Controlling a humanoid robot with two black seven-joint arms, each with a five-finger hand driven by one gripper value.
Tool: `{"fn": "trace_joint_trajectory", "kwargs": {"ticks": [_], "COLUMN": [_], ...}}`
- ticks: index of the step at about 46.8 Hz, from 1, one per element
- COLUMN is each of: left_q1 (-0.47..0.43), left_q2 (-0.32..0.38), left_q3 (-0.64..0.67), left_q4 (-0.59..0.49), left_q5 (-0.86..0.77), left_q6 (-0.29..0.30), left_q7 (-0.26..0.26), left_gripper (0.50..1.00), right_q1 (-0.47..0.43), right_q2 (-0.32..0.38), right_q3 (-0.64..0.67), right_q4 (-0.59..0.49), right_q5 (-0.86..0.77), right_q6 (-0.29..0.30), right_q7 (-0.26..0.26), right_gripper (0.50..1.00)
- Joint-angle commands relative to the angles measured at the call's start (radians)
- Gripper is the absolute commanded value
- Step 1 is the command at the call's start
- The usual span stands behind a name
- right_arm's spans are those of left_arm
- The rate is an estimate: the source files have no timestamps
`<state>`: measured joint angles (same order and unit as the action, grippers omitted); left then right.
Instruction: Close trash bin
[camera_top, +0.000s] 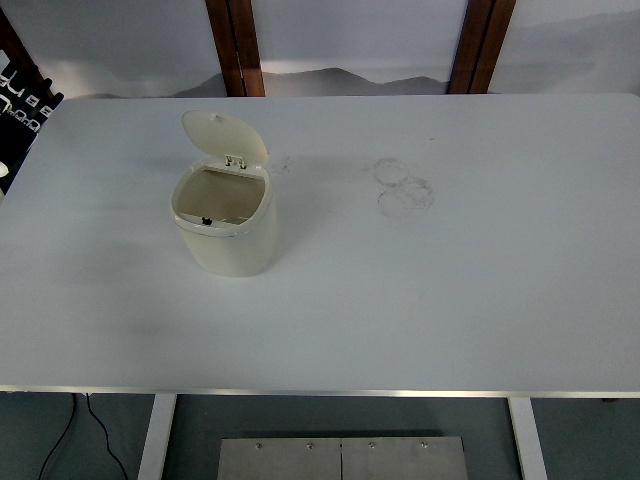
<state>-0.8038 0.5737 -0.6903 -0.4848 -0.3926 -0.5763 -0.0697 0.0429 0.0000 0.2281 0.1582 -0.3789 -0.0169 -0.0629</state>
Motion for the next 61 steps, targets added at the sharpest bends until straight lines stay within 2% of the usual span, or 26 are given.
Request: {"fn": "trace_joint_trajectory", "kwargs": {"ticks": [1, 54, 61], "left_q1": [0.000, 0.002, 0.000], "left_q2": [0.000, 0.000, 0.000], "left_q3": [0.001, 0.001, 0.003], "left_q4": [0.000, 0.000, 0.000], "left_q5": [0.001, 0.003, 0.003], "left_q6": [0.000, 0.001, 0.016], "left_q7": [-0.001, 0.001, 0.001], "left_gripper": [1.000, 1.000, 1.000], "right_q1": [0.000, 0.000, 0.000], "right_q2": [0.000, 0.000, 0.000], "right_q3": [-0.001, -0.001, -0.001], "right_q4": [0.000, 0.000, 0.001], "right_q5": [0.000, 0.000, 0.000], "right_q6": [0.000, 0.000, 0.000], "right_q7": [0.000, 0.000, 0.000], "right_gripper": [0.995, 0.995, 0.995]}}
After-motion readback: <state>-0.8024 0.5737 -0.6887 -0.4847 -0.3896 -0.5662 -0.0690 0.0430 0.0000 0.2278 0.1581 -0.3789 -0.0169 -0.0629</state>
